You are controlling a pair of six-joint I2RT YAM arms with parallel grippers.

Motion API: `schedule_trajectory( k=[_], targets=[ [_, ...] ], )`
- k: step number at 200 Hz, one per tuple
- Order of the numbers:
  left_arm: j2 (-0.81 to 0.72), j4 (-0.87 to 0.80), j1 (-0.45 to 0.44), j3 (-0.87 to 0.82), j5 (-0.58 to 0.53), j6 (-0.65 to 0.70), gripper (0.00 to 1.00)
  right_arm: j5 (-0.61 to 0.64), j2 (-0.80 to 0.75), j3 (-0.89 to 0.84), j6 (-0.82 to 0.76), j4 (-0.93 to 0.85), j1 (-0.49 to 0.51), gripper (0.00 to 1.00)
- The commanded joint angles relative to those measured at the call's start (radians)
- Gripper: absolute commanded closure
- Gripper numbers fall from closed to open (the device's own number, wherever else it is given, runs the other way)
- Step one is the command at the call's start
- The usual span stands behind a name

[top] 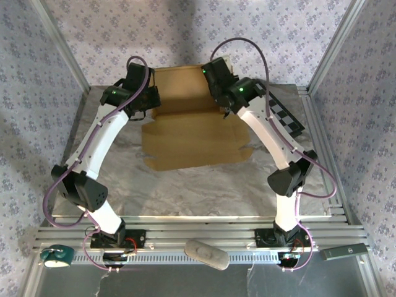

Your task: Fold the paper box

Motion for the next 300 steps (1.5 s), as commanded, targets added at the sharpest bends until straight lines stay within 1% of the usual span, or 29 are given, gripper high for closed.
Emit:
schedule_trajectory(
  k=[1,11,21,37,59,71,89,102,115,125,164,174,184,192,203,214,222,235,248,265,286,300],
  targets=[
    [-0.005,-0.006,-0.007,0.034,0.019,0.006,1.0,-0.084,-0.053,-0.003,0.059,-0.026,-0.038,0.57],
    [-0.005,-0.006,-0.008,0.036,0.021,0.006,1.0,-0.125,-0.073,-0.037,0.076,-0.015,-0.065,0.54],
    [-0.005,-0.006,-0.006,0.038,0.022,0.006,1.0,-0.213,-0.101,-0.096,0.081,0.022,-0.097,0.51],
    [-0.007,-0.007,-0.007,0.039,0.027,0.006,1.0,-0.429,-0.178,-0.24,0.083,0.152,-0.156,0.46],
    [-0.009,-0.006,-0.007,0.036,0.034,0.006,1.0,-0.75,-0.27,-0.425,0.106,0.351,-0.251,0.45],
    [-0.011,-0.005,-0.005,0.032,0.037,0.006,1.0,-0.932,-0.291,-0.466,0.108,0.402,-0.299,0.42],
    [-0.011,-0.002,-0.001,0.027,0.045,0.006,1.0,-1.157,-0.295,-0.48,0.139,0.468,-0.356,0.39],
    [-0.012,0.006,0.004,0.022,0.057,0.009,1.0,-1.266,-0.314,-0.506,0.162,0.526,-0.383,0.34],
    [-0.011,0.014,0.006,0.019,0.073,0.013,1.0,-1.33,-0.338,-0.521,0.173,0.564,-0.409,0.32],
    [-0.012,0.018,0.012,0.019,0.09,0.016,1.0,-1.365,-0.348,-0.518,0.173,0.567,-0.435,0.32],
    [-0.029,0.044,0.033,-0.006,0.143,0.012,1.0,-1.507,-0.355,-0.536,0.215,0.612,-0.596,0.33],
    [-0.031,0.045,0.038,-0.008,0.154,0.014,1.0,-1.564,-0.355,-0.554,0.245,0.66,-0.631,0.35],
    [-0.032,0.043,0.043,-0.007,0.163,0.015,1.0,-1.625,-0.341,-0.555,0.27,0.69,-0.655,0.4],
    [-0.031,0.04,0.046,-0.008,0.167,0.015,1.0,-1.674,-0.32,-0.539,0.26,0.675,-0.658,0.41],
    [-0.03,0.04,0.049,-0.009,0.174,0.012,1.0,-1.714,-0.288,-0.502,0.199,0.59,-0.647,0.42],
    [-0.03,0.039,0.05,-0.007,0.177,0.011,1.0,-1.697,-0.271,-0.494,0.124,0.509,-0.636,0.42],
    [-0.03,0.04,0.049,-0.008,0.178,0.011,1.0,-1.678,-0.269,-0.518,0.105,0.499,-0.639,0.42],
    [-0.032,0.041,0.05,-0.007,0.181,0.012,1.0,-1.688,-0.266,-0.572,0.136,0.562,-0.663,0.42],
    [-0.032,0.039,0.05,-0.006,0.185,0.014,1.0,-1.711,-0.248,-0.586,0.159,0.604,-0.688,0.42],
    [-0.032,0.037,0.05,-0.007,0.187,0.015,1.0,-1.803,-0.188,-0.543,0.188,0.619,-0.701,0.39],
    [-0.03,0.036,0.051,-0.008,0.188,0.017,1.0,-1.897,-0.114,-0.461,0.193,0.579,-0.671,0.38],
    [-0.027,0.034,0.052,-0.007,0.188,0.017,1.0,-1.914,-0.094,-0.446,0.191,0.565,-0.639,0.38]
  ],
)
